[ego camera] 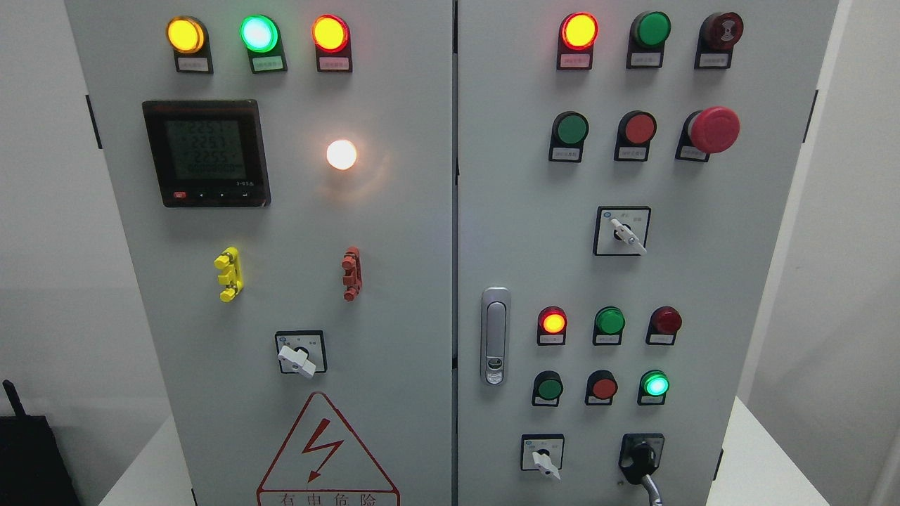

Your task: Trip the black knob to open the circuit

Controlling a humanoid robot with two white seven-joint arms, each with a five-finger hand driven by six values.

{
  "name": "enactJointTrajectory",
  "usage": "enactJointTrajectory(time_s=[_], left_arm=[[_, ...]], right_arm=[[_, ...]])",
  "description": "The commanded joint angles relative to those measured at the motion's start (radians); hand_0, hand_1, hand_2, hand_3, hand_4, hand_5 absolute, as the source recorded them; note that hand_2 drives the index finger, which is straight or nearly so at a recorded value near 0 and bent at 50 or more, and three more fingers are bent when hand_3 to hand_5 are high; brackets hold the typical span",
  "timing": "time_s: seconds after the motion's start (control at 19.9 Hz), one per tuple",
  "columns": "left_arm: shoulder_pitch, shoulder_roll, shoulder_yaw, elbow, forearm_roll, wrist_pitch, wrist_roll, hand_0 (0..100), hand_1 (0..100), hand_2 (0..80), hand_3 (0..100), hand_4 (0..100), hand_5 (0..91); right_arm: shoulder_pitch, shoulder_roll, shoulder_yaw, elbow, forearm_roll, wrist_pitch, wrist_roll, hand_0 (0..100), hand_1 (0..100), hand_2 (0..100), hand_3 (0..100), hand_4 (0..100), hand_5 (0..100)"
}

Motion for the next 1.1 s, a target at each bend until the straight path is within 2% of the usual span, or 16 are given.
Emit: enactJointTrajectory(time_s=[0.0, 1.05], left_arm=[[-0.002, -0.002, 0.001, 0.0, 0.002, -0.002, 0.0, 12, 39, 0.0, 0, 0, 0.0], [-0.002, -0.002, 0.001, 0.0, 0.002, -0.002, 0.0, 12, 39, 0.0, 0, 0, 0.0]], right_arm=[[-0.029, 0.001, 0.044, -0.043, 0.008, -0.05, 0.046, 100, 100, 0, 100, 100, 88], [-0.013, -0.002, 0.035, -0.043, 0.008, -0.048, 0.04, 100, 100, 0, 100, 100, 88]])
